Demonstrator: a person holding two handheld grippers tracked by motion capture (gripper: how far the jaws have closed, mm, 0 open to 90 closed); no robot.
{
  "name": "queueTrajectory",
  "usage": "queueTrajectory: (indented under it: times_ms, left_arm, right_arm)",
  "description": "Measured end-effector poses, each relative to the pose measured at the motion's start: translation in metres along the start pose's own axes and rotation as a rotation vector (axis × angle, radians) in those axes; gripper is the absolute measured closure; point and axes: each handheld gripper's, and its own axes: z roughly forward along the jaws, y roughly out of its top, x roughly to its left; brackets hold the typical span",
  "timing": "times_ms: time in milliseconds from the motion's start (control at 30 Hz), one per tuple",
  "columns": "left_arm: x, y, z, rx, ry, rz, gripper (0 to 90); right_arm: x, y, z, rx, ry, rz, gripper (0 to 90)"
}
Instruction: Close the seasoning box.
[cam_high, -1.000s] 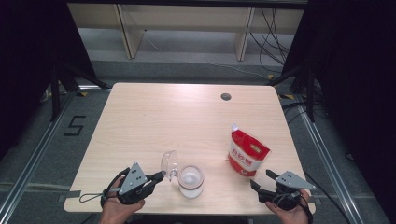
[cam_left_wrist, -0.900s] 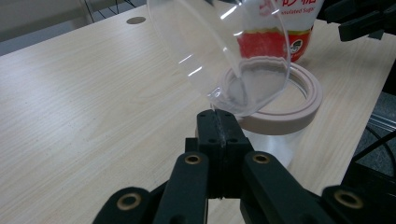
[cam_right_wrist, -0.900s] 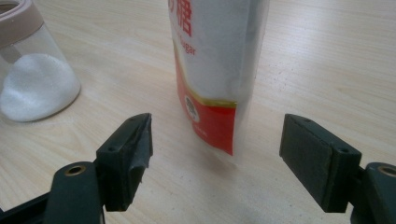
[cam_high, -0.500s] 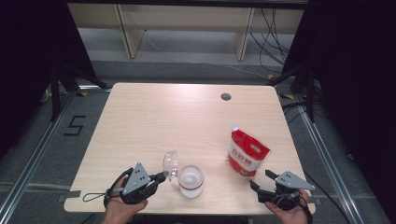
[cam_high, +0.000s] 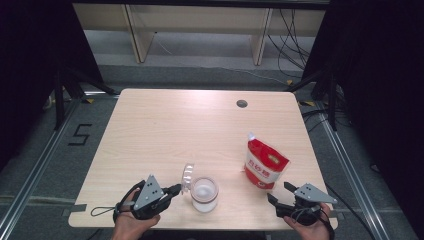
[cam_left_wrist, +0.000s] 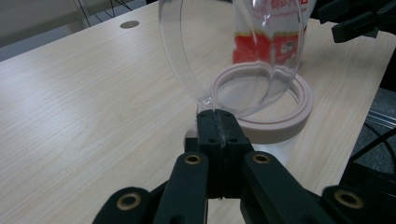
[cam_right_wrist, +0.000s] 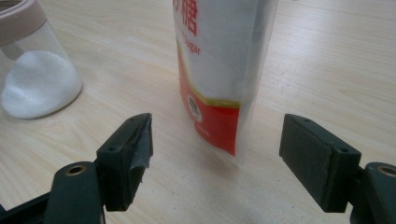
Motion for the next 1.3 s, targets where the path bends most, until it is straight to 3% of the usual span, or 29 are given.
queueTrajectory:
  times_ms: [67,133,167,267,300,333,400,467,500,533,567,600,633,733,767,867,967,1000,1033,1067,1100,1133,1167,1267,1300]
  left_arm:
    - [-0.001,0.0,0.001,-0.004,-0.013,-0.006,89.4]
    - [-0.001,0.001,0.0,0.004,-0.015,0.019,89.4]
    - [-0.003,0.001,0.001,-0.001,-0.014,0.0,89.3]
    - [-0.003,0.0,0.001,0.008,-0.022,0.005,86.1]
    - [-0.002,-0.001,0.002,0.007,-0.028,-0.013,83.0]
    - [-0.001,-0.001,0.002,0.019,-0.031,-0.009,80.1]
    - [0.001,-0.004,0.004,0.01,-0.041,-0.036,72.9]
    - [0.004,-0.004,0.003,0.009,-0.051,-0.035,63.2]
    - [0.003,-0.005,0.003,0.006,-0.048,-0.066,58.0]
    - [0.004,-0.005,0.003,-0.003,-0.048,-0.051,53.0]
    - [0.004,-0.006,0.002,0.012,-0.043,-0.071,48.9]
    - [0.005,-0.006,0.001,0.012,-0.042,-0.059,45.8]
    - [0.005,-0.007,0.0,0.008,-0.043,-0.072,43.8]
    - [0.007,-0.01,-0.001,0.008,-0.052,-0.073,35.1]
    - [0.007,-0.011,-0.001,0.013,-0.051,-0.098,31.2]
    - [0.008,-0.015,0.001,0.019,-0.057,-0.125,23.0]
    - [0.011,-0.021,0.003,0.023,-0.063,-0.121,14.9]
    - [0.012,-0.022,0.003,0.031,-0.066,-0.117,15.5]
    - [0.011,-0.023,0.002,0.038,-0.061,-0.14,15.1]
    - [0.012,-0.024,0.002,0.03,-0.075,-0.119,15.1]
    - [0.013,-0.025,0.002,0.03,-0.073,-0.123,15.1]
    - [0.012,-0.026,0.001,0.027,-0.069,-0.153,15.2]
    - [0.014,-0.027,0.0,0.029,-0.064,-0.15,15.1]
    - [0.015,-0.03,-0.003,0.024,-0.058,-0.155,15.1]
    - [0.016,-0.031,-0.003,0.023,-0.057,-0.156,15.1]
  right_arm:
    - [0.0,0.0,0.001,-0.008,-0.004,0.0,26.7]
    - [0.0,0.0,0.001,-0.011,-0.006,-0.008,26.7]
    - [0.0,0.0,0.001,-0.011,-0.005,-0.007,26.7]
    - [0.0,0.0,0.001,-0.009,-0.004,-0.008,26.6]
    - [0.0,0.0,0.001,-0.009,-0.004,-0.008,26.6]
    - [0.003,-0.001,0.0,0.006,0.003,0.033,26.7]
    - [0.001,0.0,0.001,-0.006,0.011,0.011,26.7]
    - [0.001,0.0,0.001,-0.005,0.006,0.004,26.6]
    - [0.004,0.0,-0.001,0.014,0.002,0.044,26.6]
    - [0.003,0.0,-0.001,0.011,0.005,0.033,26.6]
    - [0.003,0.0,-0.001,0.012,0.005,0.034,26.6]
    - [0.004,0.0,-0.001,0.012,0.006,0.034,26.6]
    - [0.001,0.0,0.001,-0.005,0.008,0.004,26.6]
    - [0.001,0.0,0.001,-0.009,0.005,0.002,26.3]
    - [0.004,0.0,0.0,0.011,-0.001,0.031,26.2]
    - [0.003,0.0,0.0,0.002,0.003,0.026,25.5]
    - [0.003,0.001,-0.001,-0.014,0.014,0.012,23.4]
    - [0.003,0.001,0.0,-0.025,0.01,0.01,22.5]
    - [0.003,0.002,0.0,-0.028,0.018,0.022,21.9]
    - [0.004,0.002,0.0,-0.027,0.023,0.026,20.8]
    - [0.003,0.002,-0.001,-0.034,0.018,0.018,19.4]
    - [0.006,0.002,-0.002,-0.034,0.02,0.05,18.0]
    - [0.004,0.003,-0.002,-0.031,0.01,0.013,16.8]
    - [0.006,0.003,-0.001,-0.045,0.023,0.017,16.2]
    - [0.009,0.002,-0.003,-0.034,0.021,0.048,16.1]
